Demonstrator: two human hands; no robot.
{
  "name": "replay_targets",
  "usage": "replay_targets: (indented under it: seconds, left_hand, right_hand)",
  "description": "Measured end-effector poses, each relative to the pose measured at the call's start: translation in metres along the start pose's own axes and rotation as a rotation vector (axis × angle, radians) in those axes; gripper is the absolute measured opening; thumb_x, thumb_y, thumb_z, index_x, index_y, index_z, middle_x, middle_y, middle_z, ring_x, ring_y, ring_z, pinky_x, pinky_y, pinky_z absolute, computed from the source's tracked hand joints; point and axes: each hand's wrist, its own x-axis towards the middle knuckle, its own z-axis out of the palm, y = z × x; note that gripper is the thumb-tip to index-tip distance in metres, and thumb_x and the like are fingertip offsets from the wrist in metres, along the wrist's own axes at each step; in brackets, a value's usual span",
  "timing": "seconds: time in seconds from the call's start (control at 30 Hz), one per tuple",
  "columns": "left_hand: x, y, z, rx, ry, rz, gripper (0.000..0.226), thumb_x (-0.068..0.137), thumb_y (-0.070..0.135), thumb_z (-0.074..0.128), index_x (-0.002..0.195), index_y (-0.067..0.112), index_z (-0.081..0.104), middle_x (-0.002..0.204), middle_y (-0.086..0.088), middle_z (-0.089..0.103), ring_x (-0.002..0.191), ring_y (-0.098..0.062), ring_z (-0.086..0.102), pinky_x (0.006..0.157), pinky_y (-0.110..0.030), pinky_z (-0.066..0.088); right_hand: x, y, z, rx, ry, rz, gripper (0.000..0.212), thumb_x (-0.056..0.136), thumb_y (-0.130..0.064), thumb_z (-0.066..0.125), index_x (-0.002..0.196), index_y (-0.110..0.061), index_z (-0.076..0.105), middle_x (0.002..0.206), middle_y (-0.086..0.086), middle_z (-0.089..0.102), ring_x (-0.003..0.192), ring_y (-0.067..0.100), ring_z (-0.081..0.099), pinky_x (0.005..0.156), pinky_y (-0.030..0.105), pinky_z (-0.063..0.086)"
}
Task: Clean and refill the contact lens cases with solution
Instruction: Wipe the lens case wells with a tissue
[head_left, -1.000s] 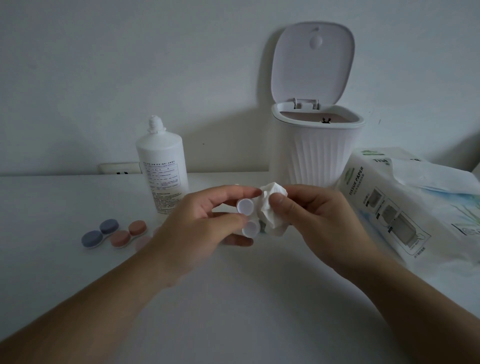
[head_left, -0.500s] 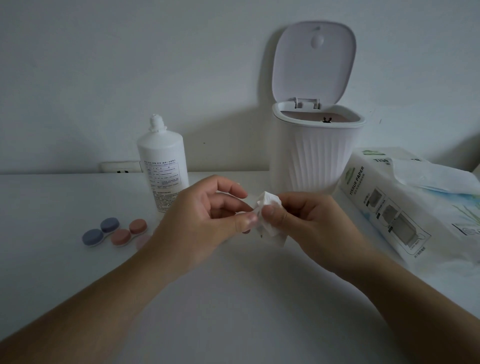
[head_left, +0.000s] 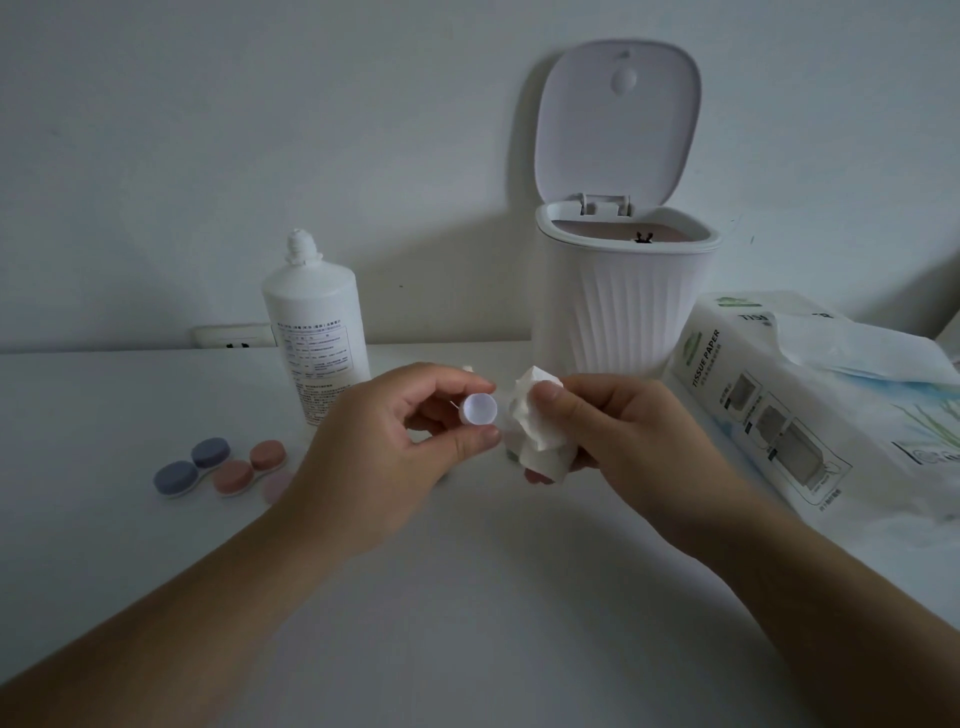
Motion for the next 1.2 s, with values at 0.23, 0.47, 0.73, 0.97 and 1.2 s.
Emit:
replay_targets:
  seconds: [0.23, 0.47, 0.73, 0.97, 1.2]
  left_hand:
    - [0.001, 0.003, -0.002, 0.042, -0.014, 0.038, 0.032, 0.067, 0.047, 0.076, 0.099, 0.045, 0.073, 0.088, 0.008, 0.076, 0.083, -0.011, 0.071, 0.078, -0.023, 0.056]
    - [-0.002, 0.013, -0.003, 0.109, 0.022, 0.204, 0.027, 0.076, 0.033, 0.076, 0.102, 0.029, 0.075, 0.094, 0.012, 0.075, 0.089, -0.008, 0.071, 0.081, -0.01, 0.049]
    - [-0.006, 0.014, 0.002, 0.158, 0.052, 0.307, 0.024, 0.071, 0.033, 0.08, 0.092, 0.022, 0.075, 0.082, 0.011, 0.072, 0.077, -0.007, 0.07, 0.072, -0.011, 0.05]
    - [-0.005, 0.014, 0.003, 0.21, 0.048, 0.376, 0.025, 0.074, 0.03, 0.08, 0.094, 0.017, 0.074, 0.081, 0.004, 0.071, 0.077, -0.01, 0.068, 0.072, -0.017, 0.053]
    - [-0.002, 0.015, -0.006, 0.194, -0.056, 0.261, 0.027, 0.073, 0.032, 0.075, 0.1, 0.031, 0.072, 0.084, 0.011, 0.072, 0.084, -0.004, 0.068, 0.079, -0.006, 0.044]
  right_hand:
    - [0.001, 0.002, -0.001, -0.086, -0.011, -0.086, 0.038, 0.094, -0.037, 0.054, 0.101, -0.009, 0.078, 0.091, 0.018, 0.075, 0.086, 0.037, 0.071, 0.078, 0.045, 0.061]
    - [-0.002, -0.001, -0.002, -0.134, -0.169, -0.022, 0.032, 0.093, -0.035, 0.058, 0.102, -0.009, 0.074, 0.086, 0.009, 0.077, 0.074, 0.024, 0.075, 0.064, 0.027, 0.057]
    - [-0.003, 0.0, -0.002, -0.154, -0.173, -0.061, 0.026, 0.102, -0.024, 0.055, 0.093, -0.003, 0.069, 0.074, 0.011, 0.072, 0.064, 0.018, 0.069, 0.056, 0.028, 0.051]
    - [-0.004, -0.001, -0.002, -0.147, -0.148, -0.097, 0.027, 0.1, -0.029, 0.057, 0.088, -0.008, 0.07, 0.067, 0.009, 0.07, 0.059, 0.018, 0.065, 0.053, 0.026, 0.049]
    - [-0.005, 0.001, -0.002, -0.257, -0.206, -0.05, 0.024, 0.094, -0.036, 0.06, 0.082, -0.017, 0.069, 0.063, 0.005, 0.069, 0.055, 0.019, 0.064, 0.051, 0.025, 0.047]
